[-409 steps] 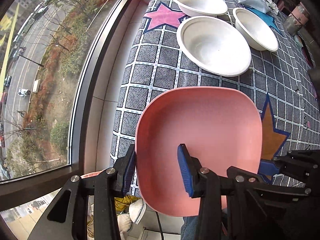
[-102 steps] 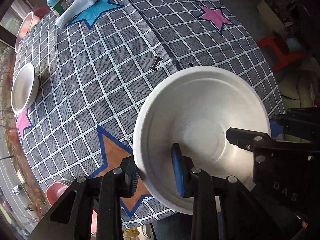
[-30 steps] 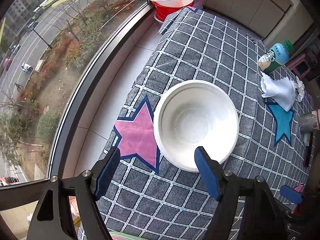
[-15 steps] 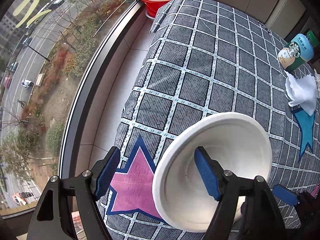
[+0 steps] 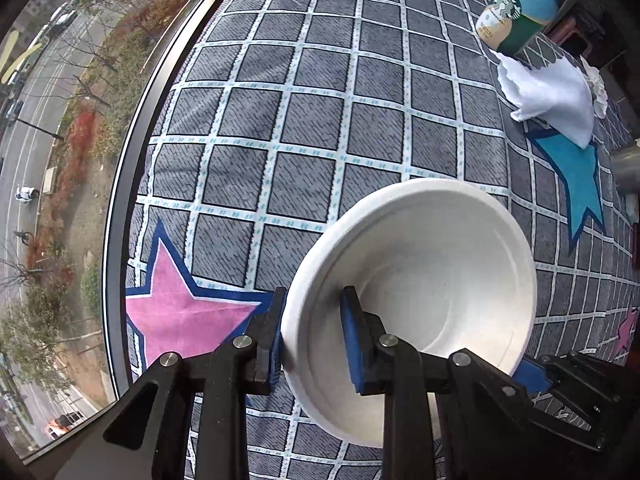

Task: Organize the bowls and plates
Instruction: 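Close both tools together on the rim of the last white bowl, then lift the last bowl with both tools and carry it to the bowl stack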

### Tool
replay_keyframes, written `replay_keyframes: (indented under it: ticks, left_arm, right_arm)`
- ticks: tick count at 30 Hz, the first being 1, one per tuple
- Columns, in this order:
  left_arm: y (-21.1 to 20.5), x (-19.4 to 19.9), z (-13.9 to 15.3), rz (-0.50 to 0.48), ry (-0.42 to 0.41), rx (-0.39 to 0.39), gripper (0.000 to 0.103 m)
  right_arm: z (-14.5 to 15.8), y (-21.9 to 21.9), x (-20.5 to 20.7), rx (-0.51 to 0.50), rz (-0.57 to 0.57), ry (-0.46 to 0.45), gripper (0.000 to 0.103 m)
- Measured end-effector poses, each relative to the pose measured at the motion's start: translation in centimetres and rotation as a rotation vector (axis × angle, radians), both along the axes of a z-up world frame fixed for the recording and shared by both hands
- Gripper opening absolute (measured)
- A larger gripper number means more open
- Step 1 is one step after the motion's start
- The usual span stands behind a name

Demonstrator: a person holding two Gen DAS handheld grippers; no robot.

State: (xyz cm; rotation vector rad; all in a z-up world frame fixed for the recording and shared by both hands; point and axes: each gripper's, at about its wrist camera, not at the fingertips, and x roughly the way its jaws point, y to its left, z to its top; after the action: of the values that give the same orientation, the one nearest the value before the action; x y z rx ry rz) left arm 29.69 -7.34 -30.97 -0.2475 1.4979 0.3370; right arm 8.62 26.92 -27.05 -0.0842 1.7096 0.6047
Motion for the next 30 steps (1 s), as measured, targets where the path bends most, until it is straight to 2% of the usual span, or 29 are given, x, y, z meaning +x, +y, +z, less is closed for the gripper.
replay_keyframes:
  ticks: [4, 10, 13, 17, 21, 24, 27, 30]
  left_arm:
    - [-5.6, -1.0, -0.4, -0.044, 0.011, -0.053, 0.029]
    - [-14.1, -2.3, -0.8, -0.175, 0.047, -0.061, 0.030]
    - [-17.0, -3.0, -0.4, -0.207, 0.051, -0.068, 0.030]
    - [-20.2, -3.9, 0.9, -0.244, 0.035, -0.055, 0.030]
    - [-22.6, -6.0, 3.8, -0.307, 0.006, -0.047, 0.030]
    - [-24.4, -9.4, 6.0, -0.361, -0.012, -0.057, 0.031]
    - [-26.5, -11.5, 7.0, -0.413, -0.017, -0.069, 0.037]
    - [-27.5, -12.5, 7.1, -0.443, -0.001, -0.081, 0.038]
  right_arm:
    - [0.4, -4.1, -1.5, -0.038, 0.027, -0.009, 0.023]
    - [-0.2, -11.0, -4.1, -0.082, -0.035, 0.052, 0.023]
    - [0.3, -13.1, -5.1, -0.116, -0.040, 0.033, 0.023]
    - [1.6, -15.0, -6.6, -0.114, -0.043, 0.012, 0.023]
    - [3.5, -17.0, -9.0, -0.094, -0.057, -0.009, 0.023]
    - [4.8, -19.1, -10.3, -0.079, -0.080, -0.023, 0.024]
    - [5.6, -21.1, -12.3, -0.086, -0.104, -0.026, 0.025]
    - [5.6, -22.9, -14.3, -0.104, -0.129, -0.012, 0.025]
